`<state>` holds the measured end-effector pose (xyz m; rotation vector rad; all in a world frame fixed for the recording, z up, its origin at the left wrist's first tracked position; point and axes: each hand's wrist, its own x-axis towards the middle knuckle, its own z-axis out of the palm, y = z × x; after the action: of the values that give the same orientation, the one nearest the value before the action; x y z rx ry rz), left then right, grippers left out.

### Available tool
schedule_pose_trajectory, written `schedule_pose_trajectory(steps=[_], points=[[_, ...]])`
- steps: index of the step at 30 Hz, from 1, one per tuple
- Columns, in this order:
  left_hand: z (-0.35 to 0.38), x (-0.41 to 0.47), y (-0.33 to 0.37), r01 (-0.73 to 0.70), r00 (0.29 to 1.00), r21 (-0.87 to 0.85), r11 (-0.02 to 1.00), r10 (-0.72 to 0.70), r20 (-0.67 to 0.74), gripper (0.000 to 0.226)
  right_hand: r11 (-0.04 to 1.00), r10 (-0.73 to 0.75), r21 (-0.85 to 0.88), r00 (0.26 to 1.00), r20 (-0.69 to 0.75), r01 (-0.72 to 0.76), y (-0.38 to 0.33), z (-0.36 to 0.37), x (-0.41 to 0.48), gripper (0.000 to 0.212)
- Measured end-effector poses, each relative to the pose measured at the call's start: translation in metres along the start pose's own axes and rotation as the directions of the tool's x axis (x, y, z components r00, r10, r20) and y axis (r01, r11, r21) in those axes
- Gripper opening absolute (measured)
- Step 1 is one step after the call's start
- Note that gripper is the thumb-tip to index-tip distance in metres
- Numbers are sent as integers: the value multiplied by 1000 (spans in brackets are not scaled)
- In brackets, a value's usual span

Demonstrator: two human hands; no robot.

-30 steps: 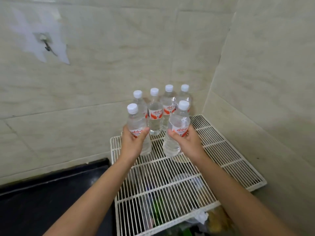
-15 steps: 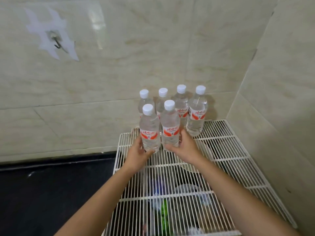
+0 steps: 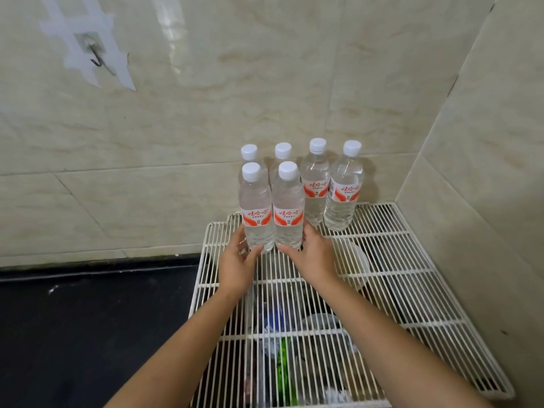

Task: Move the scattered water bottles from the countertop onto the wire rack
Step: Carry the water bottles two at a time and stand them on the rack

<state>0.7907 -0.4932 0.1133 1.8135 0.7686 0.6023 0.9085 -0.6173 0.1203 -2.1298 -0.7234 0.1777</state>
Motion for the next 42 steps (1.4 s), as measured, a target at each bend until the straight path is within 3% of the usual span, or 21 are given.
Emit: schedule_pose_trajectory(steps=[7,12,16,20,23,28,32,37,42], points=[[-8,11,-2,27,998,82,996,-32,62,64,999,23,-44,999,41,-21,-8,0,2,78],[-17,12,9,44,987,79,996,-56,153,66,971,76,-233,995,64,-59,-21,-5,5,78],[-33,3,19,-23,988,235,972,-14,156,68,969,101,-235,989,106,-74,-22,-13,3,104],[-60,-26,25,-210,978,510,834,172,120,63,947,-1,-320,1000,-6,-1,-16,-21,-23,103],[-79,-56,19,-236,965,689,685,249,83,63,941,-109,-324,994,-30,93,-8,-16,-43,94],[-110,-111,7,-72,981,754,653,184,-66,71,894,-365,-299,929,-53,334,-13,7,-70,86],[-149,-152,4,21,953,842,539,245,-180,75,798,-549,-294,836,7,527,-59,31,-77,80],[-225,-197,4,193,893,863,467,282,-351,76,721,-645,-271,760,75,638,-130,70,-103,80],[-312,-258,-24,377,797,798,470,274,-538,75,697,-684,-156,714,150,700,-203,137,-166,80]])
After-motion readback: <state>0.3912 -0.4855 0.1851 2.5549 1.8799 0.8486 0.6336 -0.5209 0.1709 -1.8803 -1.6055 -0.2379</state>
